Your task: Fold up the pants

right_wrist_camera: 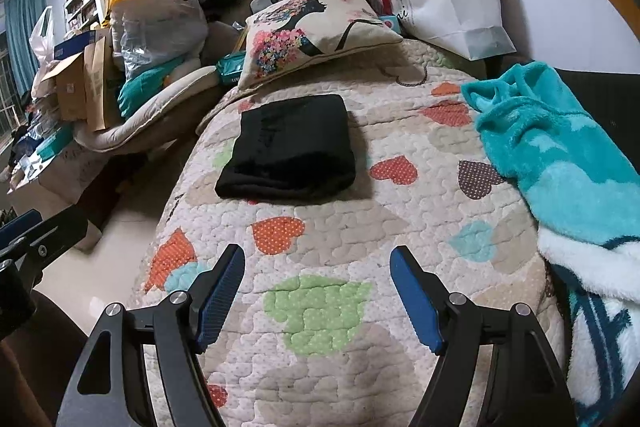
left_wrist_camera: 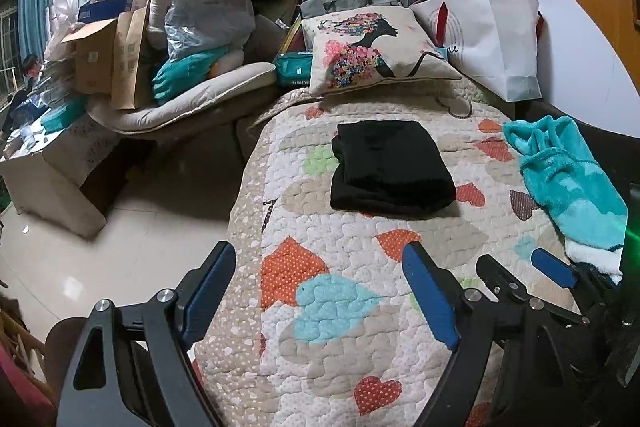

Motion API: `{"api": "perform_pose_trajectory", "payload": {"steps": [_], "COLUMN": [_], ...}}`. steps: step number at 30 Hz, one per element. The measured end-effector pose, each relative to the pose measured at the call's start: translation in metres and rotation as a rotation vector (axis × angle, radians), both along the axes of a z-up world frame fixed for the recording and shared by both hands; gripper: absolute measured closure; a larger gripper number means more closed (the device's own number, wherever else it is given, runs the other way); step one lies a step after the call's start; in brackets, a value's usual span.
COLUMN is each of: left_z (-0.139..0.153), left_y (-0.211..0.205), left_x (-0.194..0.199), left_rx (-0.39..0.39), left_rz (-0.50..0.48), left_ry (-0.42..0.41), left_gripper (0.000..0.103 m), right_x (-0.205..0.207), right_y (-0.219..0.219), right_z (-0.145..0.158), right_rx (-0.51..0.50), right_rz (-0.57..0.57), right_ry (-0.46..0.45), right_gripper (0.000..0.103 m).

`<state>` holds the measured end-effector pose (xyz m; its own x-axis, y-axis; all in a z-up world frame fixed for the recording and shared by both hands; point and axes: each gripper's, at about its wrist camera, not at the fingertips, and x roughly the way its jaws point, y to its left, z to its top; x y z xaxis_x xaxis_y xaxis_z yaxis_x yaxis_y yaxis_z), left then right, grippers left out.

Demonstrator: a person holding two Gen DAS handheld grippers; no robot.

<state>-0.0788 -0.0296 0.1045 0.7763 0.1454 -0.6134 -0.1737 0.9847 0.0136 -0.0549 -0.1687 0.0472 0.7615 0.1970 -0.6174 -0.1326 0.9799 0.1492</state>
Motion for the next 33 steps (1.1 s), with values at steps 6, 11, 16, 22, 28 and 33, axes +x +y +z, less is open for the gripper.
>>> {"api": "perform_pose_trajectory", "payload": {"steps": [6,11,16,22,28,33], "left_z": [-0.007,-0.009,-0.011,-0.019,-0.026,-0.026], "left_y": [0.003,0.005,0.007,0.013,0.017,0.018], "left_x": [0.004,0.004,0.005,0.009,0.010,0.010], "left_rx": [-0.009,-0.011,-0.016,-0.056,-0.093,-0.093], "left_rz": [-0.007,-0.007,-0.007,-0.006,0.000,0.000], "left_ry": [0.029,0.035,0.042,0.075,0.102,0.100], "left_gripper": [0.018,0.018,0.018,0.018,0.018,0.018], "right_x": [0.001,0.002,0.003,0.003,0.003,0.004], "right_y": [0.001,0.002,0.003,0.003,0.003,0.003], "right_z": [-0.003,-0.004,-0.005,-0.006,-0.007,-0.010], "right_rx": [-0.005,-0.010,-0.016,-0.021,-0.021,-0.027], "right_rz": [-0.002,-0.002,0.000,0.000,0.001,0.007], "right_ry": [0.012,0.016,0.018,0.020,0.022,0.029], "right_gripper": [0.023,0.023,0.023,0.023,0.023,0.022]}}
